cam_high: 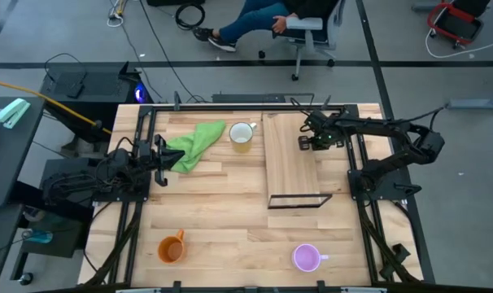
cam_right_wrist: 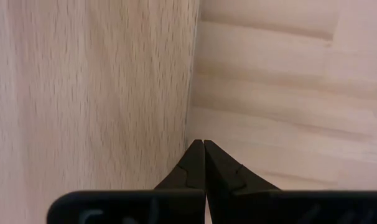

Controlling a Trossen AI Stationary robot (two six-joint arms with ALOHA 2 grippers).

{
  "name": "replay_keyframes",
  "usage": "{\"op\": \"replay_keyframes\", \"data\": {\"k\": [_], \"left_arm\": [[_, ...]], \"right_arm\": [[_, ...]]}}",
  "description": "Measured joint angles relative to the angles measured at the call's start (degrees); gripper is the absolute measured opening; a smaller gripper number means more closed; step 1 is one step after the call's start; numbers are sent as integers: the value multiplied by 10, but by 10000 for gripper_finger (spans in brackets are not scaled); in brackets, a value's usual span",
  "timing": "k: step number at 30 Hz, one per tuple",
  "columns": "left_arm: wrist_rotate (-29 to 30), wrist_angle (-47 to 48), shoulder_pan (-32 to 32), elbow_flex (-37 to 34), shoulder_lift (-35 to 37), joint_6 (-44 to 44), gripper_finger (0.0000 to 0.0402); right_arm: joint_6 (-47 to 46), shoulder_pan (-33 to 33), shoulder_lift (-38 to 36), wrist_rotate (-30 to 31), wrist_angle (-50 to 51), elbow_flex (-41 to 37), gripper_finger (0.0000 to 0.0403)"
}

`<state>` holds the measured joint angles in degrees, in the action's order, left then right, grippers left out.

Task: Stack small to large cups/mugs on shelf
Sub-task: Adjust the shelf

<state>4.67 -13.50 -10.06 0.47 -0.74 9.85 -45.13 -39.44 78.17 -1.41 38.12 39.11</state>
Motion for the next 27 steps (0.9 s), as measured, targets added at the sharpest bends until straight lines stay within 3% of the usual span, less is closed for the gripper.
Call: {"op": "replay_keyframes", "data": {"k": [22,27], "left_arm": [[0,0,0,0,0,-2,33],[0,0,0,0,0,0,31]], "right_arm": [[-29,29,0,-17,-25,0,2],[-14,29,-3,-21,25,1,2]]}}
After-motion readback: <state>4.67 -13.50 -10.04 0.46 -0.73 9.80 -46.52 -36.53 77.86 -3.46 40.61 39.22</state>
